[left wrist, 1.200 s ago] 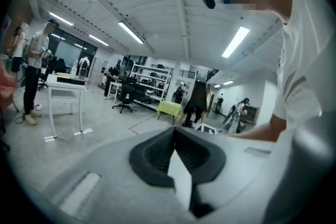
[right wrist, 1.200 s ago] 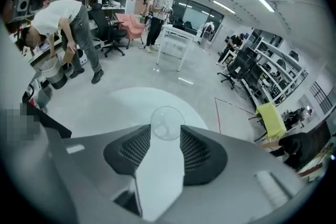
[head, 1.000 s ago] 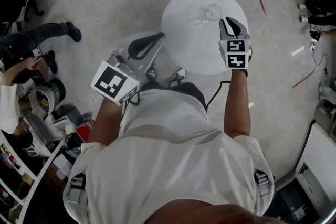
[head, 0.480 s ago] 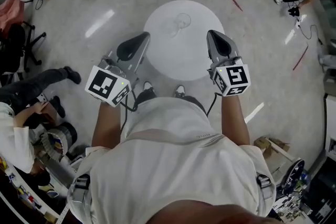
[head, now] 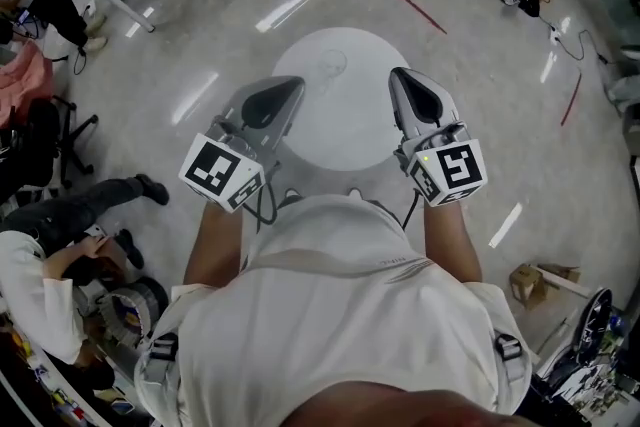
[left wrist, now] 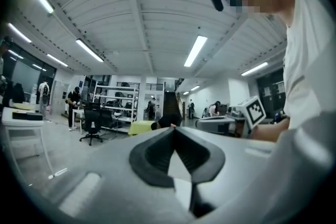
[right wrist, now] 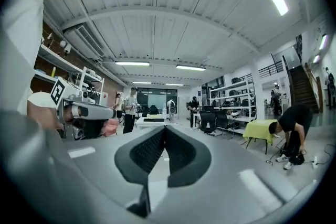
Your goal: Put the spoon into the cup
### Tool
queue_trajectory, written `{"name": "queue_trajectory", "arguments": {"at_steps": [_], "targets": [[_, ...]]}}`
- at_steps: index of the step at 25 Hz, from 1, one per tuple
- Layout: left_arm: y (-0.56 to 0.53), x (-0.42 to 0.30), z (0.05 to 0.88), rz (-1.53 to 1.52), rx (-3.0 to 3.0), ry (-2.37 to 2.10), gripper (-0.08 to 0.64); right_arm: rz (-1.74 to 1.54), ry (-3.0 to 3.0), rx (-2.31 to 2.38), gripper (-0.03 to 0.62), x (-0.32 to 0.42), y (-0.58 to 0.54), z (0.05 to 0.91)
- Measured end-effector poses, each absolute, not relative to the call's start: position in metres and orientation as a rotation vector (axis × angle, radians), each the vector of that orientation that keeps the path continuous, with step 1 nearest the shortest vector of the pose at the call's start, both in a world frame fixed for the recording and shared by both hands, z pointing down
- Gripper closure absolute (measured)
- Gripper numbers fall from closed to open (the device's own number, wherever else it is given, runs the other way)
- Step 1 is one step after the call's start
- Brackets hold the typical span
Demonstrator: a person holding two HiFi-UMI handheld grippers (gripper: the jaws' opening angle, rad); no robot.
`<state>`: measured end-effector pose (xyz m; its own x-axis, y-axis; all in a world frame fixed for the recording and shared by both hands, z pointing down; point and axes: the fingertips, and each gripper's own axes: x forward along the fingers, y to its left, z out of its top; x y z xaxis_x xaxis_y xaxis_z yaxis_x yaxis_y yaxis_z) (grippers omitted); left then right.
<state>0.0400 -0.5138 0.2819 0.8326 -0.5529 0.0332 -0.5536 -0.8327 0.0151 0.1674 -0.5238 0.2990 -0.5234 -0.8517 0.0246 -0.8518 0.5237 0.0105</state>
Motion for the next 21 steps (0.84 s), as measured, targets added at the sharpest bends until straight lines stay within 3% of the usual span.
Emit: {"name": "queue_trajectory", "arguments": {"at_steps": [21], "targets": [[-0.493,0.026,0.274,0.067,3.008,-0.953,0.558,-0.074,-2.752,1.447,0.586,0.147,-0.509,0.282]]}}
